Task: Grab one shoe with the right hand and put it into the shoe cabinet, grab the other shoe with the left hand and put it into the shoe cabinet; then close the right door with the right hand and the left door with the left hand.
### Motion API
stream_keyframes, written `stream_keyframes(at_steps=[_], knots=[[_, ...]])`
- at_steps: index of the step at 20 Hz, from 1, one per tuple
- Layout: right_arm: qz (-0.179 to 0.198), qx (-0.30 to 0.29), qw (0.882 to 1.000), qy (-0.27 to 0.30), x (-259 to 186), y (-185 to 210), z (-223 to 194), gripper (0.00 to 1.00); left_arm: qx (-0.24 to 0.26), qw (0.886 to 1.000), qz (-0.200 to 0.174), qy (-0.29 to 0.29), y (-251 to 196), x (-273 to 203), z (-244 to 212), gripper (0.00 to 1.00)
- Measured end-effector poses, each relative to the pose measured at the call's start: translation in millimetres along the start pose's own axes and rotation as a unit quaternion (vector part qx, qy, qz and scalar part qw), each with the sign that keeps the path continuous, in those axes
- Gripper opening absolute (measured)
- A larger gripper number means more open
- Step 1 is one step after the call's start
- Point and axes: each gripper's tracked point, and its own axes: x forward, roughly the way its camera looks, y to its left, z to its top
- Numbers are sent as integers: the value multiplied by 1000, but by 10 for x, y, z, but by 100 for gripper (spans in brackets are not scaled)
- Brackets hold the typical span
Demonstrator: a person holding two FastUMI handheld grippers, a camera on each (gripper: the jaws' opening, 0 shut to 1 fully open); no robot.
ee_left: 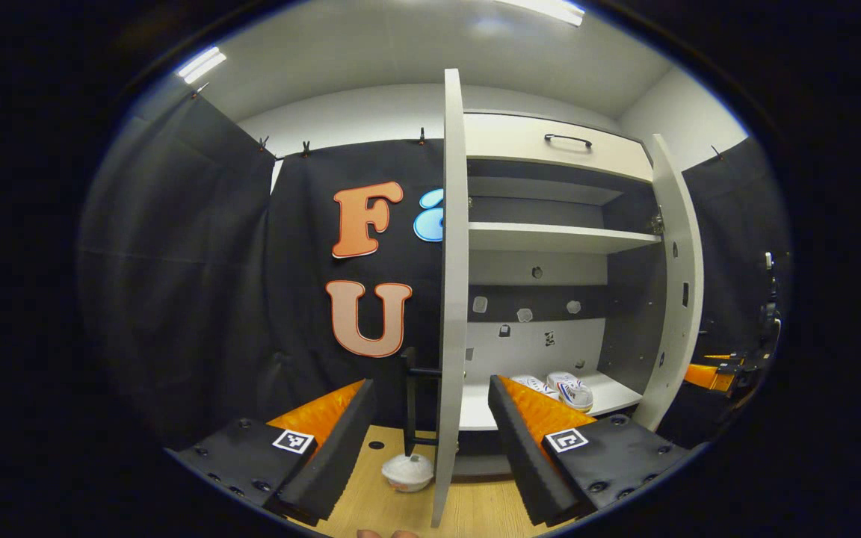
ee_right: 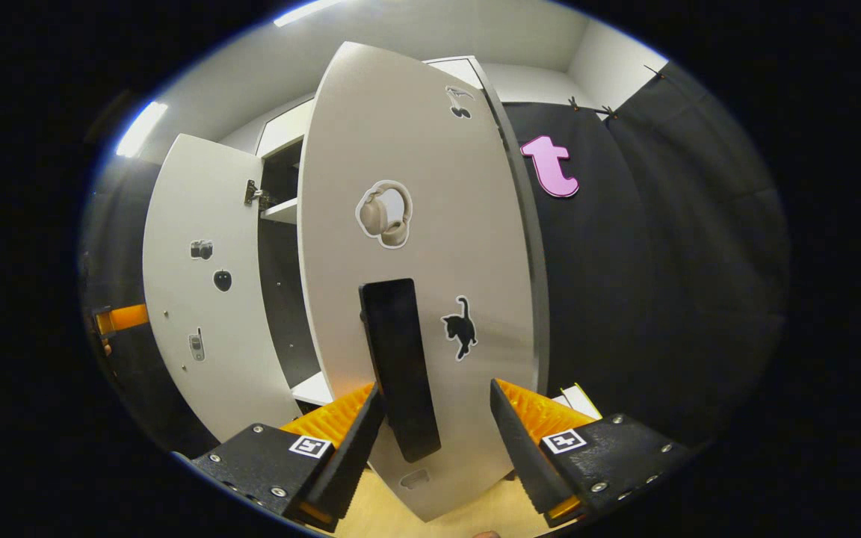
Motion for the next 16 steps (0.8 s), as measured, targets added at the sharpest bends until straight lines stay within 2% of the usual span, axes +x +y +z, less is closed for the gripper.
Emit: stream_keyframes(at_steps=[1,5,9,12,16], knots=[[-4,3,1000,2,97,54,-47,92,0,1000,-3,2,1,5,-19,96],[-15,24,1000,2,479,286,-102,94,-6,1000,-11,5,105,45,-52,96],[-41,12,999,-6,647,274,-83,92,-20,999,-33,10,200,61,-128,97],[-40,19,999,-5,751,304,-105,93,-15,999,-33,9,270,48,-114,100],[-47,5,999,-9,867,352,-117,94,-1,1000,-24,11,426,33,-126,97]])
